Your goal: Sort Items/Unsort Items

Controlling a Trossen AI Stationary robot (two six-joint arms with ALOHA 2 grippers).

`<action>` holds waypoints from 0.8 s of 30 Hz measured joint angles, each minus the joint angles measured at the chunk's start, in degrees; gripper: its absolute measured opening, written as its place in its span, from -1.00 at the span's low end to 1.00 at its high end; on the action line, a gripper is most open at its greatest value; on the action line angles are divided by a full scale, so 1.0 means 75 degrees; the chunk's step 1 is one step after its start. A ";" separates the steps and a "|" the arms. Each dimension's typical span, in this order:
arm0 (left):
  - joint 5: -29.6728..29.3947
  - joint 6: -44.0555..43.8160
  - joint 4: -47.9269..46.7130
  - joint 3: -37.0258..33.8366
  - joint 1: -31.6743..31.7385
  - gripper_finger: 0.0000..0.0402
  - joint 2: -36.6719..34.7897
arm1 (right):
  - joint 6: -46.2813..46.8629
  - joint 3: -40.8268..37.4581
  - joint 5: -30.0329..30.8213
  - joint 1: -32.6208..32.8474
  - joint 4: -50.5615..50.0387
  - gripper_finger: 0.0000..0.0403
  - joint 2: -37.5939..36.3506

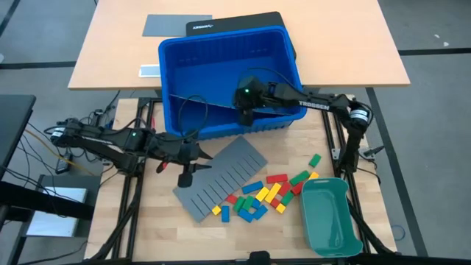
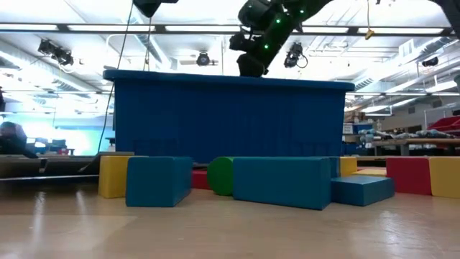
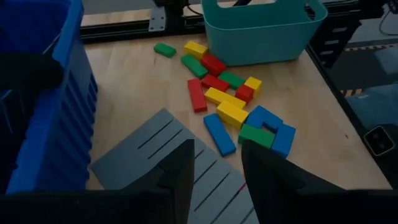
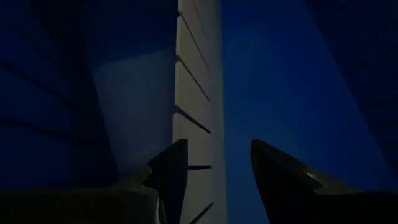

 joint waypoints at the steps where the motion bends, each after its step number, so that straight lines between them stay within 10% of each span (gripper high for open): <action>1: 0.0000 0.0020 0.0003 0.0000 0.0042 -0.31 0.0000 | -0.0029 0.0204 -0.0027 -0.0021 -0.0213 -0.13 0.0138; 24: 0.0244 0.0927 -0.0496 0.0920 0.1731 -0.32 -0.0061 | 0.0030 0.2224 -0.0595 -0.0054 -0.2147 -0.13 0.1146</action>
